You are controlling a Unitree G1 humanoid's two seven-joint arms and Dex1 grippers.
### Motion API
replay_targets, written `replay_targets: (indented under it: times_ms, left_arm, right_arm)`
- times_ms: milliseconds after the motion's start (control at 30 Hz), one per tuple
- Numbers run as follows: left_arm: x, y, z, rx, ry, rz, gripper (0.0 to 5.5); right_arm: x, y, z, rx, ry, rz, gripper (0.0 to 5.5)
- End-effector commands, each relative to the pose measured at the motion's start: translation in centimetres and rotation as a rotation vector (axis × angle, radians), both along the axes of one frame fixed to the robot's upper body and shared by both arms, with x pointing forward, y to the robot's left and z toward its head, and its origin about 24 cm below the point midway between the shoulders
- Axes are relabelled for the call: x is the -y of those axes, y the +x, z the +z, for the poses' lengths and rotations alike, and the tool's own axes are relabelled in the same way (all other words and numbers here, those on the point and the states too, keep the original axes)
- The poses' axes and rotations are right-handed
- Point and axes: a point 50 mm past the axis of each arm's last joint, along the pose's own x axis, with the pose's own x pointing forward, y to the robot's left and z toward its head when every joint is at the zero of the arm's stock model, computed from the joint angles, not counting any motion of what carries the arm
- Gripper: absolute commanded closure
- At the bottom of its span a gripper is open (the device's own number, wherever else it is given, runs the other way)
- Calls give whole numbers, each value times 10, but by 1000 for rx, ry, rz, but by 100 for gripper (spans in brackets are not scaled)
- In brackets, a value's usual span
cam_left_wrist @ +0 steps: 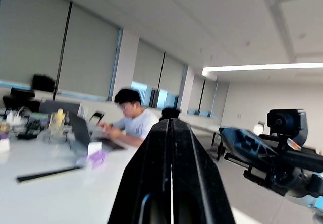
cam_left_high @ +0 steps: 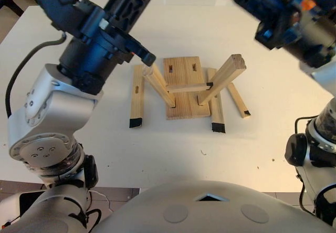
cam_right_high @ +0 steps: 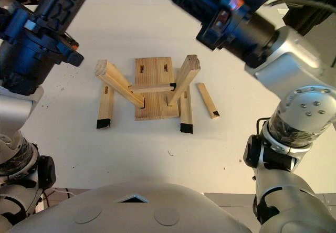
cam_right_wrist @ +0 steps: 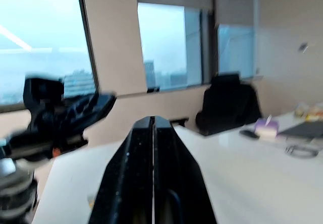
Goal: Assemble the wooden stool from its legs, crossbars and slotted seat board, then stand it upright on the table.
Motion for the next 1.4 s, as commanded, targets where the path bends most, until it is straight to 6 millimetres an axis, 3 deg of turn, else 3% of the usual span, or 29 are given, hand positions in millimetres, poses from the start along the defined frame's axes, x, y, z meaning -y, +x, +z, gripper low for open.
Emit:
replay_targets:
  times_ms: [33,167,433,600,733,800,1000,1067,1167,1300,1400]
  left_arm:
    - [1,2,0,2,34,-1,550]
    - [1,6,5,22,59,-20,550]
    - [12,16,-2,-25,94,-40,550]
    - [13,11,10,35,54,-57,550]
    - [11,11,15,48,16,-69,550]
    - [12,13,5,-6,33,-71,550]
    - [15,20,-78,-368,188,-51,550]
    - [13,20,-95,-432,206,-30,550]
    - [8,23,-90,-398,154,-9,550]
    - [0,23,-49,-209,-23,-3,550]
    - [-17,19,-11,-43,-168,32,550]
  right_arm:
    - [-4,-2,4,49,8,16,547]
    - [-5,-2,10,79,45,11,547]
    - [-6,1,-10,32,40,-12,547]
    - [-4,1,10,66,148,-2,547]
    - [-4,0,14,65,178,15,547]
    - [-6,3,2,35,119,-1,547]
    - [-7,5,-80,-155,-177,-35,547]
    - [-10,2,-90,-169,-196,-23,547]
    - [-13,2,-73,-120,-99,-1,547]
    - [-6,8,-36,-55,97,-25,547]
    - [15,13,8,3,317,-59,547]
